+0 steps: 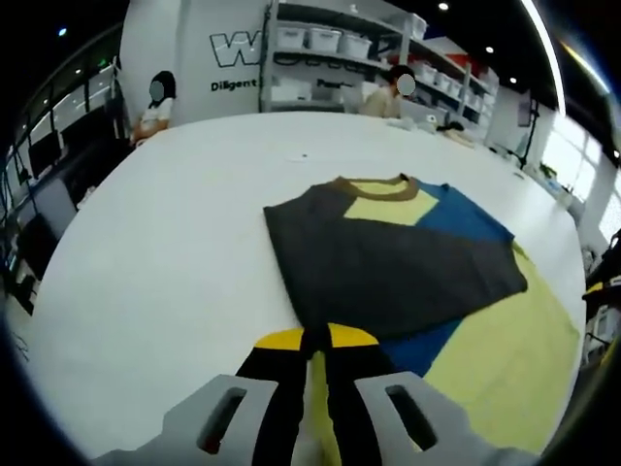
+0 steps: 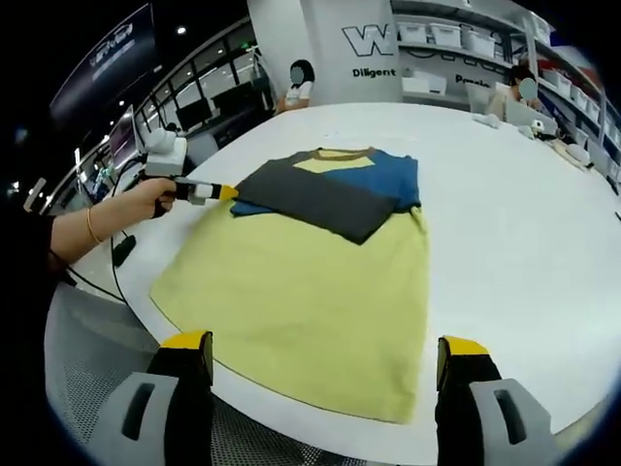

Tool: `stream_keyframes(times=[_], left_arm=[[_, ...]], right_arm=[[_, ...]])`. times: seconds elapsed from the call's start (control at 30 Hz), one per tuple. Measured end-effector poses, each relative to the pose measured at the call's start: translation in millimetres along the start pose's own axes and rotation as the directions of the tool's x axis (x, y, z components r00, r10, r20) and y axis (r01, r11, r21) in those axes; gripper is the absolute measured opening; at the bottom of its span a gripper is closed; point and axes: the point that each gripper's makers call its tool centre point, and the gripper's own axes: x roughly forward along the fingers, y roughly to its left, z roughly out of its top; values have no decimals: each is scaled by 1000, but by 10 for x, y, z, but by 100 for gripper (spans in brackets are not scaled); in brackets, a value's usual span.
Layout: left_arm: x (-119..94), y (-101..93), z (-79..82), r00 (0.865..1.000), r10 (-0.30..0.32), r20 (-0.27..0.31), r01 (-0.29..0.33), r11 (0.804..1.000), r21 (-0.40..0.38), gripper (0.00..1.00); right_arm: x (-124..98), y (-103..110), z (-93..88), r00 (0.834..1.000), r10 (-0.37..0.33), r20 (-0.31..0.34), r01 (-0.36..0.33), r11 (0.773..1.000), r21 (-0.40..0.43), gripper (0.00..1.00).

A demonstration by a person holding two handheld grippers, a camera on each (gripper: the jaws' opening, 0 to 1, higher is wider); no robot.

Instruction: Fold the garment on the visible template until the final outline fits inside the template.

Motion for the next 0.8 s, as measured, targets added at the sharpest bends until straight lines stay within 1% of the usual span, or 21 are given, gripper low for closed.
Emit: stream_keyframes(times=[0.17,0.3,0.4,0.53,0.67,0.8], left_arm=[[-17,97,2,1000,15,4,-15,999,29,3],[-34,202,-6,1000,23,0,-23,1000,11,3],[-49,266,-19,1000,31,-6,-30,999,9,3],[-61,359,-22,999,40,-8,-40,999,30,3],[-94,438,-39,999,52,-12,-51,998,29,3],[-125,540,-55,997,71,-18,-70,996,56,3]], right_arm=[[0,6,-55,1000,-5,-29,5,1000,-5,93],[4,25,-92,999,6,-48,-6,1000,3,89],[9,26,-105,998,4,-57,-5,1000,-7,85],[18,48,-128,997,12,-71,-12,1000,-6,85],[23,49,-155,996,11,-84,-12,1000,-10,84],[28,68,-162,996,22,-88,-22,1000,-7,82]])
